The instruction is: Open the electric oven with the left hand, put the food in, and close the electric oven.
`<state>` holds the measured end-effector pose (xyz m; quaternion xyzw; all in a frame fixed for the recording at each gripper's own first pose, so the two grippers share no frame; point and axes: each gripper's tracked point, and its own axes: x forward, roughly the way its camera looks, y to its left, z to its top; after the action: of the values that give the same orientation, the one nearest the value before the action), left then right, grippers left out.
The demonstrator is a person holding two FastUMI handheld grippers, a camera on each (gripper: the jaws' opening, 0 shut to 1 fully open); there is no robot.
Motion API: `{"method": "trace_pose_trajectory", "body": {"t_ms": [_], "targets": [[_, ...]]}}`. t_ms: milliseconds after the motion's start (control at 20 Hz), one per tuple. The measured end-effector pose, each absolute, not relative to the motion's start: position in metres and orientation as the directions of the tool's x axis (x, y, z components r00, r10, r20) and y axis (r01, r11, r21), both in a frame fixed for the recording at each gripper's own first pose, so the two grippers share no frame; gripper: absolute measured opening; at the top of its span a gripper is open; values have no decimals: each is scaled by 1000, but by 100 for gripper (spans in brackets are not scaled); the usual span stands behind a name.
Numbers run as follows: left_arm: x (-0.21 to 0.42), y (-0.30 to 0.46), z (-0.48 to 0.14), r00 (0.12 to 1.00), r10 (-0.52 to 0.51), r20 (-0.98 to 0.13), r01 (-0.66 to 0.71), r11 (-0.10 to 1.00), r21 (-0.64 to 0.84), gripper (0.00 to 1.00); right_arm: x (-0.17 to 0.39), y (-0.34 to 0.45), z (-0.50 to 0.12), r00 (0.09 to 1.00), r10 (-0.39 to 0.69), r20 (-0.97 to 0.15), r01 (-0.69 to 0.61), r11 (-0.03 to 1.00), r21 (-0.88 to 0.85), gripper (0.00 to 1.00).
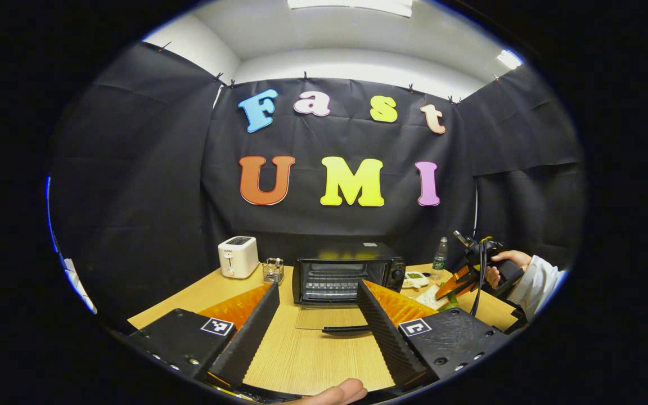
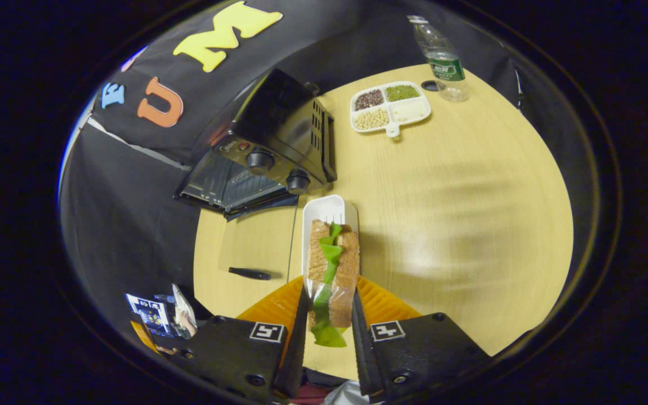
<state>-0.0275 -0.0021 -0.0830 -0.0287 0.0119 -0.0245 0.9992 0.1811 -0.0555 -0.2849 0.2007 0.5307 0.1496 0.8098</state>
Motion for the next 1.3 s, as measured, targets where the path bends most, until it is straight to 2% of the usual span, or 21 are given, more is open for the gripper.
{"method": "trace_pose_trajectory", "body": {"t_ms": [250,450,650,900,1100,1200,1300], "targets": [[-46,-8,-73,995,-96,19,97,992,-86,91,156,-46,-256,500,452,-739,-25,860,509,39],[-55,-17,-68,989,-140,38,143,986,-88,91,140,-15,-241,551,518,-654,-44,801,597,39],[-64,-24,-64,987,-156,39,159,983,-94,91,148,21,-238,672,541,-506,-22,697,716,39],[-77,-17,-60,986,-158,58,163,982,-96,91,177,83,-241,810,503,-303,19,493,870,39],[-74,2,-58,990,-127,63,133,987,-91,91,219,126,-237,909,384,-165,-17,429,903,37],[-71,8,-58,990,-125,65,131,987,-97,91,244,153,-243,919,366,-148,-15,407,913,38],[-68,17,-62,991,-120,54,125,987,-101,91,263,182,-265,911,369,-184,30,386,922,38]]}}
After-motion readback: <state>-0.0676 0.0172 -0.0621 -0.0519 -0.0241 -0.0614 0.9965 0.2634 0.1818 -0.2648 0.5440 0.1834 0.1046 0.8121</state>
